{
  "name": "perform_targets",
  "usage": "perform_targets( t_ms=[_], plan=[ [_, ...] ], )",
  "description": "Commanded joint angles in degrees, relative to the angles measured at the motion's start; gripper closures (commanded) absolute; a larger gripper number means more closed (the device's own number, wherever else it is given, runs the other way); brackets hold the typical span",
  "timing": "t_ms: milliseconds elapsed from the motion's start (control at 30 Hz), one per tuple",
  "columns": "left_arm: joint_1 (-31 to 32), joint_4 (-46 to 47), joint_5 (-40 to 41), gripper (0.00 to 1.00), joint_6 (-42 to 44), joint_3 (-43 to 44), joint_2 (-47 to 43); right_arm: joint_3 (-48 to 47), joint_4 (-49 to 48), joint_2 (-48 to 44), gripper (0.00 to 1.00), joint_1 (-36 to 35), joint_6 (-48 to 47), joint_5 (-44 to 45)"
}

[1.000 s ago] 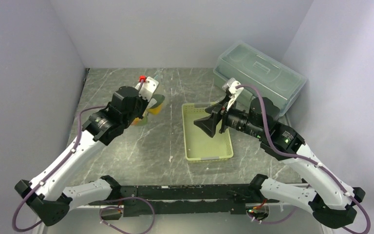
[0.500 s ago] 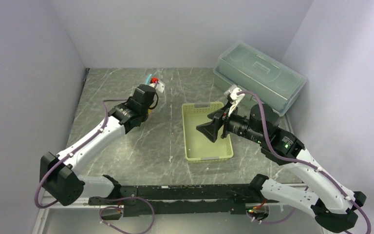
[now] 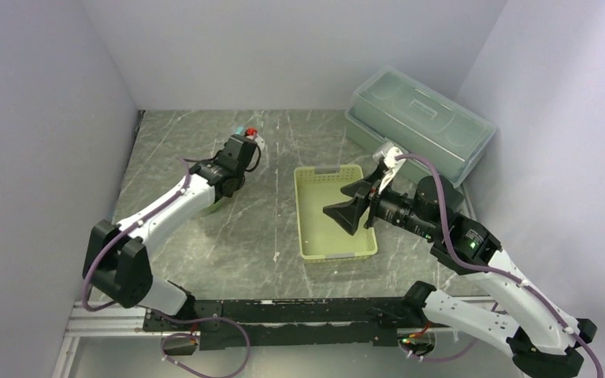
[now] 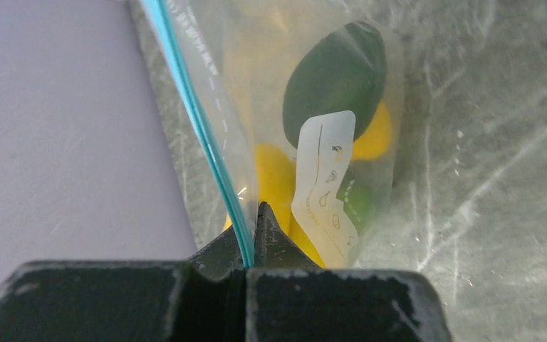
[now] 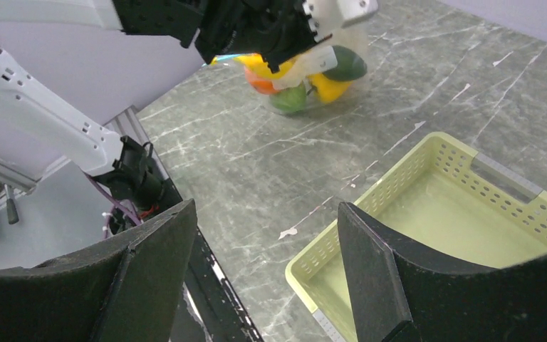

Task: Place the food in the zip-top bag and seal the zipper
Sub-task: Place the zipper food storage bag at the center of the board.

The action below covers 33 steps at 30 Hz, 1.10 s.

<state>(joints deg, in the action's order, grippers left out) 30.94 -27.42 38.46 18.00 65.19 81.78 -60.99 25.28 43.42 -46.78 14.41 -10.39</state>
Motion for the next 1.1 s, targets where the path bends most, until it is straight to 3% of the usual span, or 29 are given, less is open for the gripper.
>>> perform_targets(
  t_ms=[0,167,600,1067],
  plan=[
    [0.3,-10.3,-5.9,1.0,-8.2,5.4,4.4,0.6,-1.6,-2.0,0.23,0.2,-0.3,1.0],
    [1.7,-15.0,-8.9,1.0,-14.8,5.7,7.9,0.7,-1.0,-2.4,0.23,0.2,-1.1,2.1],
    [5.3,-17.0,-18.8,1.0,-26.7,4.2,5.0,1.0,-0.9,-1.7,0.23,0.2,-1.4,2.6],
    [6.8,-11.3,-24.9,0.72,-31.8,-2.0,3.0,1.9,-0.2,-1.0,0.22,0.3,-1.2,3.4]
  ],
)
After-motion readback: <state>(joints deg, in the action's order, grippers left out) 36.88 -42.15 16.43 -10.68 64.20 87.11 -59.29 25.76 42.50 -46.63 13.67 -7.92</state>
